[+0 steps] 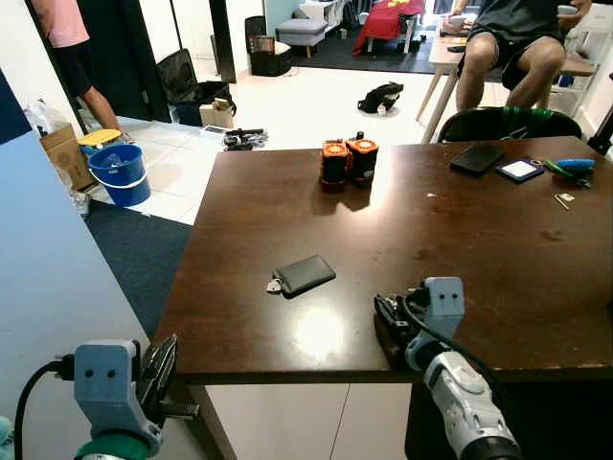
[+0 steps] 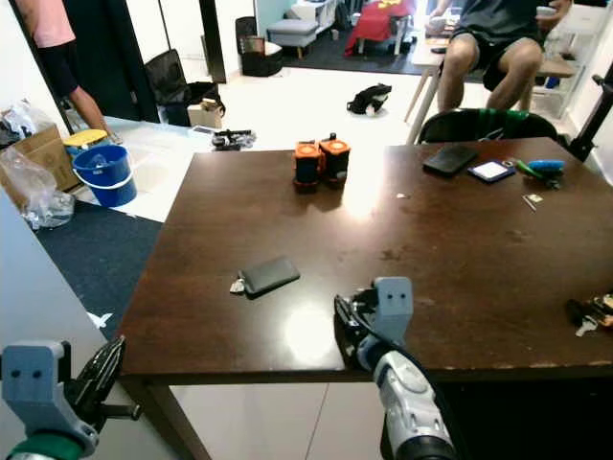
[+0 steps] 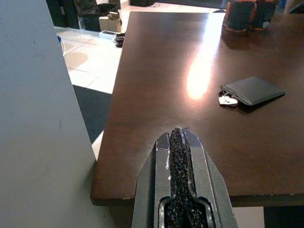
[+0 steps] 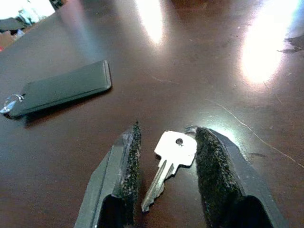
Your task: Hang keys on a hook
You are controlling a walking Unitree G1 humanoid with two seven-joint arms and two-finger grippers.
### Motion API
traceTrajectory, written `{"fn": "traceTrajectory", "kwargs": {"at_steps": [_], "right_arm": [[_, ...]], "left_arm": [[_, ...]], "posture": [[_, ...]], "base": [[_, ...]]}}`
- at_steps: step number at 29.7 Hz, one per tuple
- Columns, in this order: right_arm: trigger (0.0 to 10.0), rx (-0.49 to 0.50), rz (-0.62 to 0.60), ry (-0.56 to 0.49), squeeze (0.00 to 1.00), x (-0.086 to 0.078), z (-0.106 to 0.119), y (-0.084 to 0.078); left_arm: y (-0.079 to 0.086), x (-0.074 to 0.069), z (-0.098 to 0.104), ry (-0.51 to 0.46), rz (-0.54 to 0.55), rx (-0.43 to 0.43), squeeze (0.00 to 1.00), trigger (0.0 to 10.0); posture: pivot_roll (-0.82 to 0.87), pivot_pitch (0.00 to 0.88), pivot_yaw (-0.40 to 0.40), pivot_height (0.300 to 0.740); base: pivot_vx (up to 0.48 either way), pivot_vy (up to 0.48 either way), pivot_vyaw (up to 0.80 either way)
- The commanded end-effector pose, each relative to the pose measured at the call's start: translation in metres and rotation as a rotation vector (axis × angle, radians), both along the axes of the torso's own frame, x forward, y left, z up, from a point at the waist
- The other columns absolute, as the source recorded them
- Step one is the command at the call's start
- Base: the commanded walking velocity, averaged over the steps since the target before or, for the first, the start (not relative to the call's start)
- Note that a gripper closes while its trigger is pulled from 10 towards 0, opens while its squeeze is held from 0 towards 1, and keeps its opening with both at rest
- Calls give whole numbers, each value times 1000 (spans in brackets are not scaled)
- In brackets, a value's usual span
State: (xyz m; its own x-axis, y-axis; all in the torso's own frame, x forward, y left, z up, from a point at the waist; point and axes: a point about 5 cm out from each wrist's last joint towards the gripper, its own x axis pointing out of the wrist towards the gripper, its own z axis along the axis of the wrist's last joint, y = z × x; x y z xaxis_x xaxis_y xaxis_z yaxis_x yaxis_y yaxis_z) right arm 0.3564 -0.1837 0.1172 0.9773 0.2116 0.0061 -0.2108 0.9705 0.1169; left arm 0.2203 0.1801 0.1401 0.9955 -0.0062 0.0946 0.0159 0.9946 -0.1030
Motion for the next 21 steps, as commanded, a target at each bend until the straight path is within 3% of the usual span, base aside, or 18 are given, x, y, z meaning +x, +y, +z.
{"fn": "traceTrajectory", "kwargs": {"at_steps": [1, 12, 13, 15, 16, 18, 19, 20, 21], "right_arm": [[10000, -4, 20, 47, 0, -4, -11, 6], [10000, -13, 16, 57, 0, -5, -15, 2], [8902, -15, 15, 58, 0, -5, -15, 2], [8902, -15, 15, 58, 0, -5, -15, 2], [4196, -14, 16, 59, 0, -4, -15, 2], [3882, -15, 17, 60, 0, -4, -15, 2], [2980, -15, 19, 60, 0, -4, -15, 3], [2980, -15, 19, 60, 0, -4, -15, 3], [941, -17, 22, 60, 0, -4, -15, 3]], "left_arm": [[3, -3, 1, 7, 1, 13, 0, 10000], [2, -4, 1, 8, -4, 11, 0, 10000], [2, -4, 1, 8, -4, 11, 0, 10000], [2, -4, 1, 8, -4, 11, 0, 10000], [2, -4, 1, 7, -4, 11, 0, 10000], [1, -4, 1, 6, -4, 12, 0, 10000], [1, -4, 1, 6, -5, 12, 0, 10000], [1, -4, 1, 6, -5, 12, 0, 10000], [1, -4, 1, 6, -6, 13, 0, 10000]], "posture": [[-23, 81, 164, 740], [-23, 81, 164, 740], [-23, 81, 164, 740], [-23, 81, 164, 740], [-20, 79, 162, 740], [-20, 79, 162, 740], [-20, 79, 162, 740], [-20, 79, 162, 740], [-20, 79, 162, 740]], "base": [[0, 0, 0], [0, 0, 0], [0, 0, 0], [0, 0, 0], [0, 0, 0], [0, 0, 0], [0, 0, 0], [0, 0, 0], [0, 0, 0]]}}
